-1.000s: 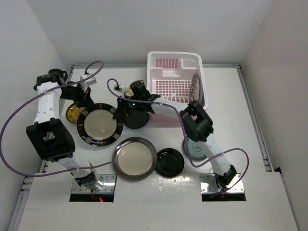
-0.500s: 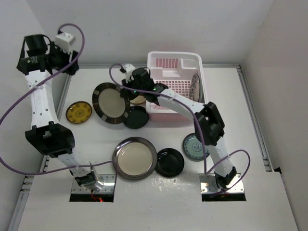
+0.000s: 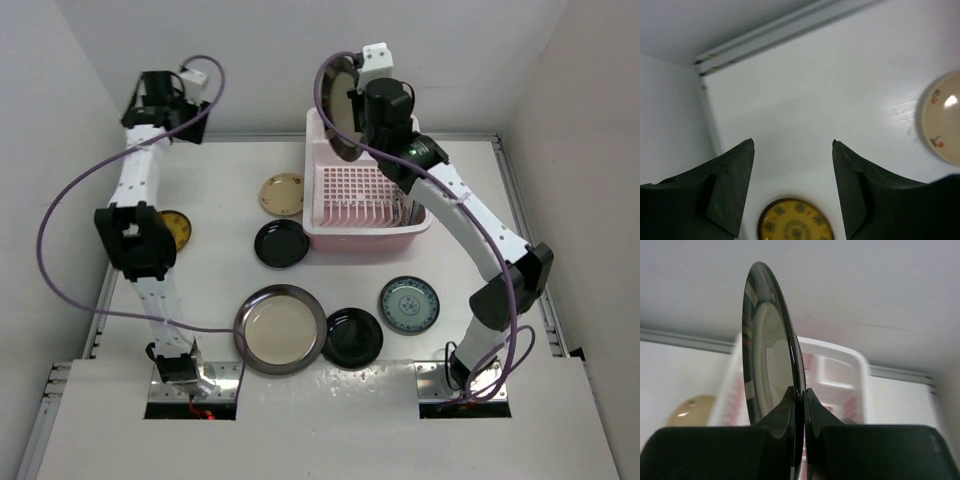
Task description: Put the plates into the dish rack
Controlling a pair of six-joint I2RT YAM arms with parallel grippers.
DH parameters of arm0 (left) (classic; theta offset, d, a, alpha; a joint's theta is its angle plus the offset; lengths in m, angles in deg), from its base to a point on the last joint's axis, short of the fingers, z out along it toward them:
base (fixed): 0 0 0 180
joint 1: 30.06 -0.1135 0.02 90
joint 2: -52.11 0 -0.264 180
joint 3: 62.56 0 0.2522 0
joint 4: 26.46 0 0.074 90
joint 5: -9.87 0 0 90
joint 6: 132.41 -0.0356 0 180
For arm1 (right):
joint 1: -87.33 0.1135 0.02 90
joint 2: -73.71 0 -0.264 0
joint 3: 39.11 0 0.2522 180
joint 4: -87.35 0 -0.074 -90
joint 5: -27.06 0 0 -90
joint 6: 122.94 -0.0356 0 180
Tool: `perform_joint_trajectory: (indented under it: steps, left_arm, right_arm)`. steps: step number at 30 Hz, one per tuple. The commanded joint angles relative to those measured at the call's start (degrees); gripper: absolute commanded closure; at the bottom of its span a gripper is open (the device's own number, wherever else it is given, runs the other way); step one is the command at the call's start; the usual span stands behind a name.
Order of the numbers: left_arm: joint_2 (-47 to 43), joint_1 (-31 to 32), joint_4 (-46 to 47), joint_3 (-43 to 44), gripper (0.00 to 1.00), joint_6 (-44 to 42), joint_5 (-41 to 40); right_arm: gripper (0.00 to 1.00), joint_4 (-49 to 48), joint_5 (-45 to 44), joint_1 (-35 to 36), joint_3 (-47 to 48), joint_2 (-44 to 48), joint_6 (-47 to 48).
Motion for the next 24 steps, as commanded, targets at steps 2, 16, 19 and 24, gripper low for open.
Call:
perform_joint_trajectory:
  steps: [2, 16, 19, 24]
  left_arm:
    - [5.4, 4.1, 4.4, 0.2, 0.32, -1.3, -0.5]
    - [13.3, 5.6, 12.4, -3.1, 0.32, -1.5, 16.6]
    - [13.8, 5.6, 12.4, -3.1, 0.34, -2.0, 17.2]
    - [14.4, 5.0, 12.4, -3.6, 0.34, 0.4, 20.4]
  right_arm:
    - [1.0, -3.2, -16.8, -0.4, -2.1, 2.7, 7.9]
    - [1.0, 19.1, -30.9, -0.8, -2.6, -3.1, -5.5]
    - [1.0, 24.4, -34.0, -0.7, 0.6, -5.0, -6.4]
    - [1.0, 23.1, -34.9, -0.4, 2.1, -5.2, -5.7]
